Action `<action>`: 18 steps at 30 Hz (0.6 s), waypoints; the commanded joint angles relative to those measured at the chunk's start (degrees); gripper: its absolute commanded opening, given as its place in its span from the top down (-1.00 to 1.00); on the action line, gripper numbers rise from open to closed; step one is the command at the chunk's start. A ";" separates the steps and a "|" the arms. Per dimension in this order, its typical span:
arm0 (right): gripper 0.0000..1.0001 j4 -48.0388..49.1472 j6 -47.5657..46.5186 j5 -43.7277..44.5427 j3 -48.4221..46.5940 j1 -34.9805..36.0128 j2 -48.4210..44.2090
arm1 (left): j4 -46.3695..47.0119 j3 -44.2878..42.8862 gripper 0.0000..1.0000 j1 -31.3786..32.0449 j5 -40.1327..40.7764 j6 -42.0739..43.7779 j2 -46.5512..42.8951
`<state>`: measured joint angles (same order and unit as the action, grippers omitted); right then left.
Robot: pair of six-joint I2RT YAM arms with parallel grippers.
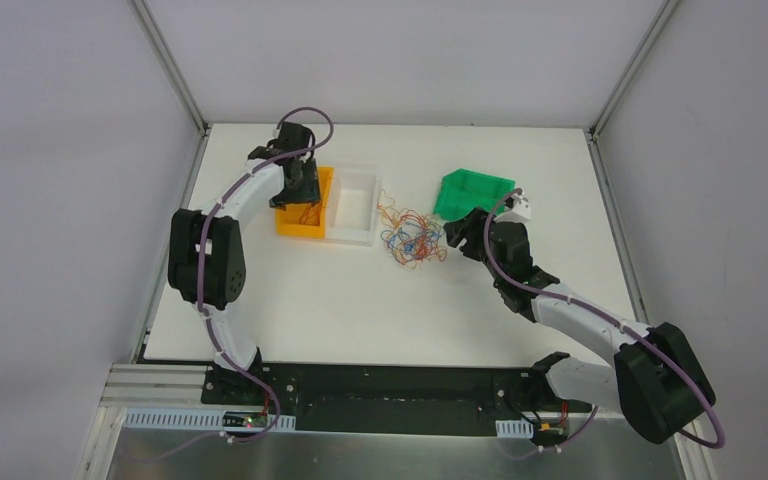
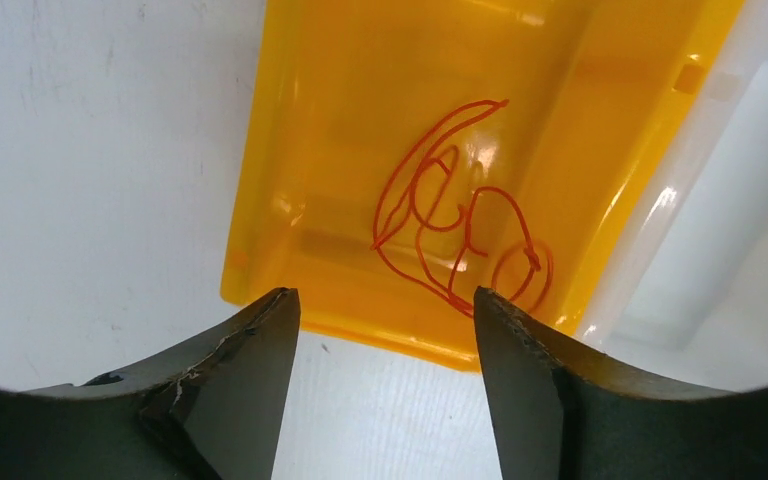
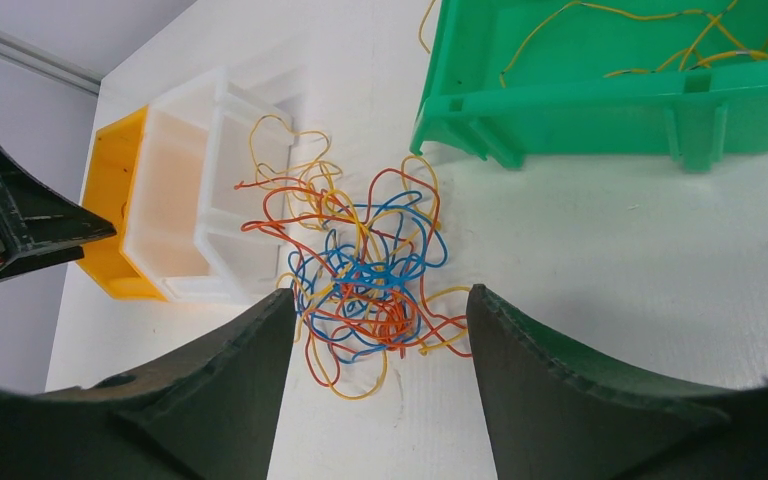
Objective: Untangle the cables
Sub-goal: Place the cable in the bin.
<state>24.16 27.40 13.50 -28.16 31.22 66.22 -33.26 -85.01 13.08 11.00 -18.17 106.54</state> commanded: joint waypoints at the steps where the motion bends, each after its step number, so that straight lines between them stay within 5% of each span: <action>1: -0.33 1.50 -0.66 0.17 -1.80 -0.22 0.36 | -0.32 0.45 -0.31 0.48 1.20 0.49 -8.72; 13: -0.33 0.89 -1.03 -0.23 -2.33 -0.23 0.58 | 2.07 -1.35 -0.23 4.94 -8.65 -0.30 -4.86; 18: -0.33 0.73 -1.14 -0.06 -2.42 -0.22 0.67 | 4.94 -0.42 -0.33 4.87 -5.94 -1.66 -3.11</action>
<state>24.08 27.33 13.15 -28.29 31.22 66.72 -31.20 -85.01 18.33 4.03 -18.55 102.80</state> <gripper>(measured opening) 0.667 0.645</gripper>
